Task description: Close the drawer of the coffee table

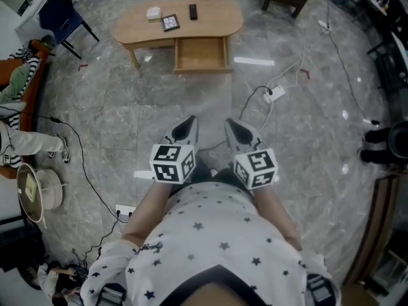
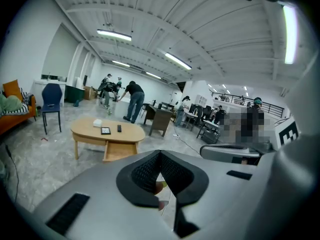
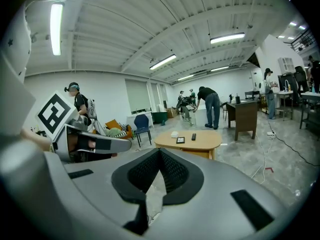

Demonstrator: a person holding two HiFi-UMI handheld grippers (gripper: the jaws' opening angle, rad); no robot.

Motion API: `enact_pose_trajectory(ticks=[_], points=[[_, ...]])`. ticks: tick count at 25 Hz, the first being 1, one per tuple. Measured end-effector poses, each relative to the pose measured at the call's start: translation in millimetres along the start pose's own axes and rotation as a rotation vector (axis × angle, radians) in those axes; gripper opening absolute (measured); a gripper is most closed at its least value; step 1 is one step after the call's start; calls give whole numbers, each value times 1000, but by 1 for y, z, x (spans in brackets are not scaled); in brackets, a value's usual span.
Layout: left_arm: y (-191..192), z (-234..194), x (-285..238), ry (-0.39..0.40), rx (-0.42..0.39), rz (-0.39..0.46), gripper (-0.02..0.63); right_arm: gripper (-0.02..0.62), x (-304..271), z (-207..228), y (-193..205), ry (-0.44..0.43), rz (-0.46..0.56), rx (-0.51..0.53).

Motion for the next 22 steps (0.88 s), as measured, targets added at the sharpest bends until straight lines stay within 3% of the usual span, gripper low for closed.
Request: enact_pose_trajectory(ticks=[22], points=[[0, 0, -23, 9, -2, -18, 8, 8, -2, 17, 5, -24, -16, -47]])
Point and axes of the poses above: the fingertips, and each gripper's own axes: x backward along the fingers, z to its right, y out of its underside, the point moved 1 cm from there along x, backward along the fingers, and after that the axes turned 2 degrees about -x, right-handed, at the moved point
